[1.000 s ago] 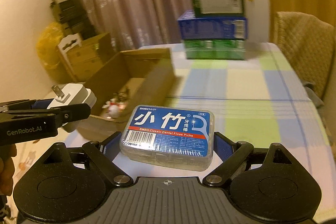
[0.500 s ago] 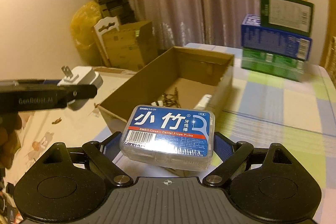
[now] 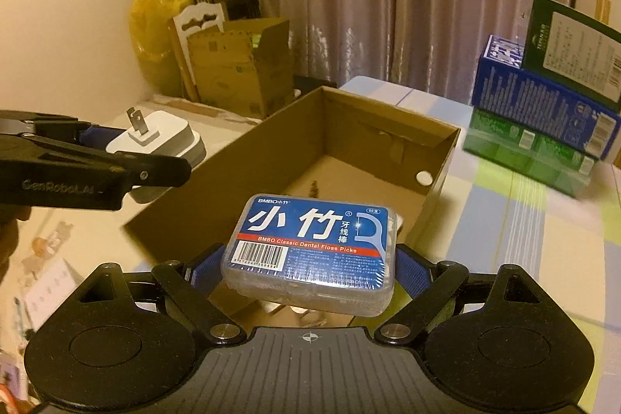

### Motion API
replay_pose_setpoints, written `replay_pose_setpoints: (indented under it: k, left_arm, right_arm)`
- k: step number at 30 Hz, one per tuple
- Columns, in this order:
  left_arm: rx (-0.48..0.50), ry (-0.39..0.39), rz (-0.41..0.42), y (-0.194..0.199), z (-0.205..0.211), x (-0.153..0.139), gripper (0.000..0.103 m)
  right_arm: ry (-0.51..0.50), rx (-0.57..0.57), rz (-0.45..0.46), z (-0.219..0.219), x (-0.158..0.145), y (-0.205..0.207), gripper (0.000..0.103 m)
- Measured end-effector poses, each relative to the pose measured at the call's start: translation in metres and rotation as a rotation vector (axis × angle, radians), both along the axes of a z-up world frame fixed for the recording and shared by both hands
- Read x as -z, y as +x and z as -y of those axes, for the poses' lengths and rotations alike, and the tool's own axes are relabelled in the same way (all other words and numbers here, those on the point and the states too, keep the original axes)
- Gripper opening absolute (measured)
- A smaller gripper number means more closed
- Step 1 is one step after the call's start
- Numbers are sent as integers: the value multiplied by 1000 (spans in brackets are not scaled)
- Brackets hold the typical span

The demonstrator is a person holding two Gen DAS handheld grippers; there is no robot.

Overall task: Organize rigid objects
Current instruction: 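Carry the adapter and floss box over the cardboard box with both grippers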

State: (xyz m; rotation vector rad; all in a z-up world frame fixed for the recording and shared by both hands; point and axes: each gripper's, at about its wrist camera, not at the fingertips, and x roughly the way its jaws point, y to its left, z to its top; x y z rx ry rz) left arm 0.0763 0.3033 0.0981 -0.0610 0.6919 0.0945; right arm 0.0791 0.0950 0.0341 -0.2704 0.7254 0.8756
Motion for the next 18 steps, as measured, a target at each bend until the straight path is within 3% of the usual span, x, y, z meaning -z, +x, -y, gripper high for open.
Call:
replay_pose_setpoints:
  k: [10,18]
  left_arm:
    - [62,3,-39,68,-9,20,60]
    - [92,26,-64,90,-12,31,60]
  right_arm:
    - [-86,-87,84,-27,19,51,87]
    - [-152,-128,113,-41,35,70,87]
